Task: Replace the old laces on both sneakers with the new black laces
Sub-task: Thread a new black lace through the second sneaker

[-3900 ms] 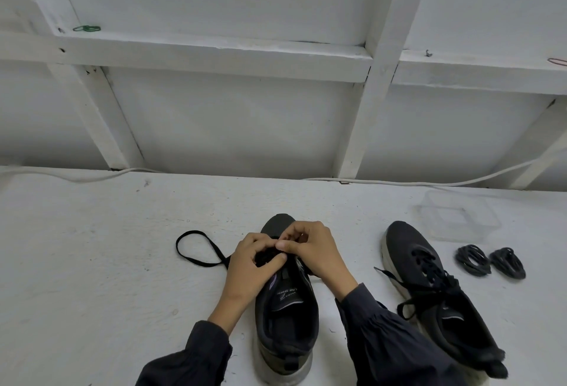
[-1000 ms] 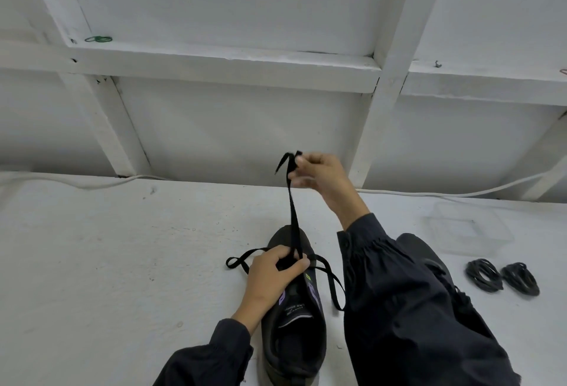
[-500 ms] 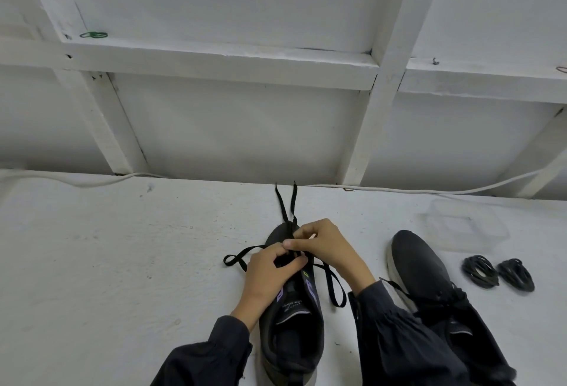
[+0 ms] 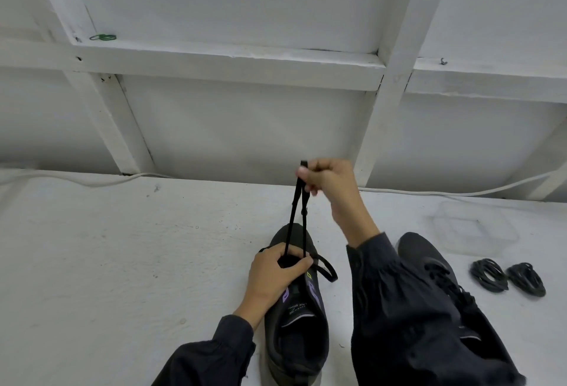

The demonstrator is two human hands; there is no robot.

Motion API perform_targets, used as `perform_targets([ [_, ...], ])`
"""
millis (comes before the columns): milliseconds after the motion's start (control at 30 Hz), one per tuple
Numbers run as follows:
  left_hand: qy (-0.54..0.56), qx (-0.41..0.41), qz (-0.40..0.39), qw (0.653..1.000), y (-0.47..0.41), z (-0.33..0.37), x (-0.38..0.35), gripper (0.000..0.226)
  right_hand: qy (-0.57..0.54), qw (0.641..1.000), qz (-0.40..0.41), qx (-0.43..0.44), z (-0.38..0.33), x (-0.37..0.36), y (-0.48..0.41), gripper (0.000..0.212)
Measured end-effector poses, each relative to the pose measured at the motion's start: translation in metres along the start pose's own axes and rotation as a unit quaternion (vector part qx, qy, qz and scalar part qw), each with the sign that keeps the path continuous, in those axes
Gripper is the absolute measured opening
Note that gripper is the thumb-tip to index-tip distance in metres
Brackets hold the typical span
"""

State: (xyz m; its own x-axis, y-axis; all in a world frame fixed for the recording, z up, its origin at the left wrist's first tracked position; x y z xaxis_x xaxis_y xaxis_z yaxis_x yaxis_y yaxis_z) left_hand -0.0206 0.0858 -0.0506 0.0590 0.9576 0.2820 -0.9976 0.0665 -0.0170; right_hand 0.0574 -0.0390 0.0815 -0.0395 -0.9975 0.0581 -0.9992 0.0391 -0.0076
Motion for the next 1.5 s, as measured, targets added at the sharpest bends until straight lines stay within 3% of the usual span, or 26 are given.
perform_targets([
  [233, -0.022, 0.004, -0.004, 1.0, -0.001, -0.002, 0.0, 0.01, -0.017, 0.999, 0.035, 0.035, -0.021, 0.004, -0.053, 0.023],
  [300, -0.026, 0.006, 0.001, 1.0, -0.001, -0.001, 0.0, 0.021, -0.025, 1.0, 0.013, 0.009, -0.002, 0.001, -0.053, 0.009],
  [367, -0.031, 0.003, 0.002, 1.0, -0.001, -0.002, 0.0, 0.034, 0.036, 0.998, -0.028, -0.053, 0.026, 0.003, -0.051, 0.019],
  [500, -0.033, -0.008, 0.005, 0.999, -0.002, -0.004, -0.001, 0.046, 0.29, 0.937, -0.114, -0.159, 0.077, 0.025, -0.029, 0.055],
  [600, -0.048, -0.015, 0.015, 0.999, -0.003, -0.004, -0.001, 0.049, 0.331, 0.893, -0.222, -0.209, 0.1, 0.015, 0.013, 0.056],
  [733, -0.07, -0.013, 0.016, 0.997, -0.003, -0.002, 0.0, 0.033, 0.267, 0.923, -0.216, -0.172, 0.115, -0.005, 0.034, 0.044],
  [900, -0.07, -0.006, 0.017, 0.997, -0.003, -0.003, 0.001, 0.043, 0.098, 0.983, -0.133, -0.08, 0.099, -0.018, 0.039, 0.029],
  [1067, -0.066, 0.008, 0.006, 0.998, -0.004, -0.004, 0.001, 0.043, 0.104, 0.99, -0.086, -0.036, 0.072, -0.013, 0.037, 0.031],
  [1367, -0.03, -0.03, -0.008, 0.999, -0.001, 0.004, 0.0, 0.014, -0.01, 0.999, -0.034, -0.021, 0.036, -0.009, 0.016, 0.023],
  [1500, -0.063, -0.087, 0.032, 0.994, 0.0, 0.01, 0.006, 0.041, -0.014, 0.997, -0.069, -0.04, 0.041, -0.012, 0.019, 0.02],
])
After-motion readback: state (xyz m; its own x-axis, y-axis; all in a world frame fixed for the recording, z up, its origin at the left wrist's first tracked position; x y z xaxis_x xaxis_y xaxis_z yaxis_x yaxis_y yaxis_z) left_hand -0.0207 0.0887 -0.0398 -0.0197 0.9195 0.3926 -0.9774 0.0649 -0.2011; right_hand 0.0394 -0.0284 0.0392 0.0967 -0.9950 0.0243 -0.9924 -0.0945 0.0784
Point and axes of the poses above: each hand's wrist, its own y-axis away from the middle knuckle, its own x-axis out of the back of the hand, z = x × y, the point moved 9 cm from there along -y, towards the middle knuckle, and after that the axes turned 2 degrees about -x, right-handed, at the moved point
